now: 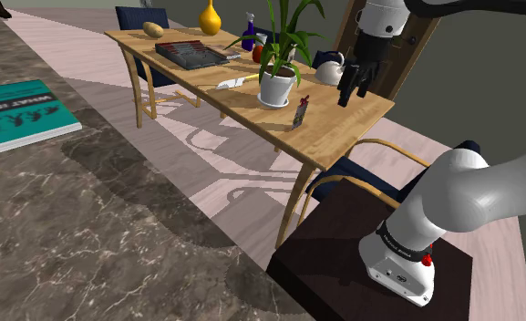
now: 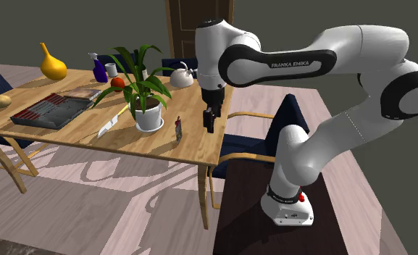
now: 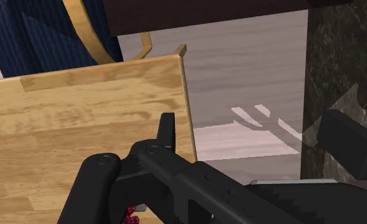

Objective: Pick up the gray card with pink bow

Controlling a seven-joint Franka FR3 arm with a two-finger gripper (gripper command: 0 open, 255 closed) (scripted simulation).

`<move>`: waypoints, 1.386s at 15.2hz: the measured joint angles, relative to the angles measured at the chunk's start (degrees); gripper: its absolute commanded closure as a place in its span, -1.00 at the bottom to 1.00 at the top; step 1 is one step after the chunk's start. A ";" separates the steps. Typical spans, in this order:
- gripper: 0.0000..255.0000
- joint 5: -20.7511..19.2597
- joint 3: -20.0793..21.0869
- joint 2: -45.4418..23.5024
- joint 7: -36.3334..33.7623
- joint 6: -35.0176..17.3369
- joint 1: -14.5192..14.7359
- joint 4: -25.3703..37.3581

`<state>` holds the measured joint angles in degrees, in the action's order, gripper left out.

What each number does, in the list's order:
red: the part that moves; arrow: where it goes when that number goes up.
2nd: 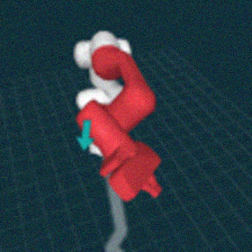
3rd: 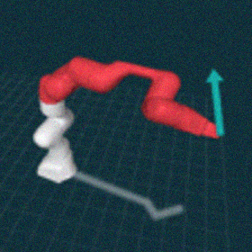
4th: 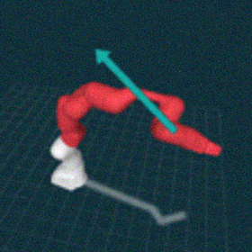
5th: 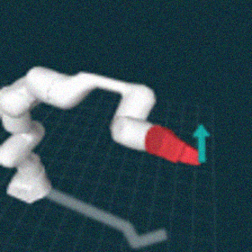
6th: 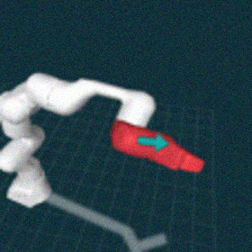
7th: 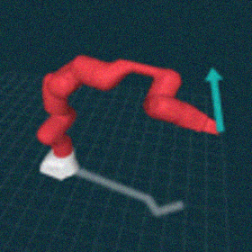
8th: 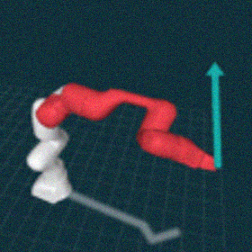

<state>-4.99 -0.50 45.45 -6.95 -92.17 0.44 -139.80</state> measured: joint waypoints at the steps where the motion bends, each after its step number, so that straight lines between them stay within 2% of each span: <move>1: -1.00 0.00 0.00 0.00 0.00 0.00 0.00 0.00; 4: -1.00 -1.29 -3.22 -0.12 3.54 -4.74 -0.50 -2.41; 9: -1.00 -3.33 -10.83 -2.27 11.83 -16.24 -1.25 -6.50; 13: -1.00 -3.55 -17.66 -6.91 19.27 -25.96 -0.83 -7.61; 17: -1.00 -1.36 -25.49 -13.75 28.15 -35.36 1.41 -6.60; 21: -1.00 4.79 -33.94 -21.52 38.79 -43.13 6.40 -3.83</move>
<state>-0.19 -34.44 23.92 31.84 -135.30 6.84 -143.63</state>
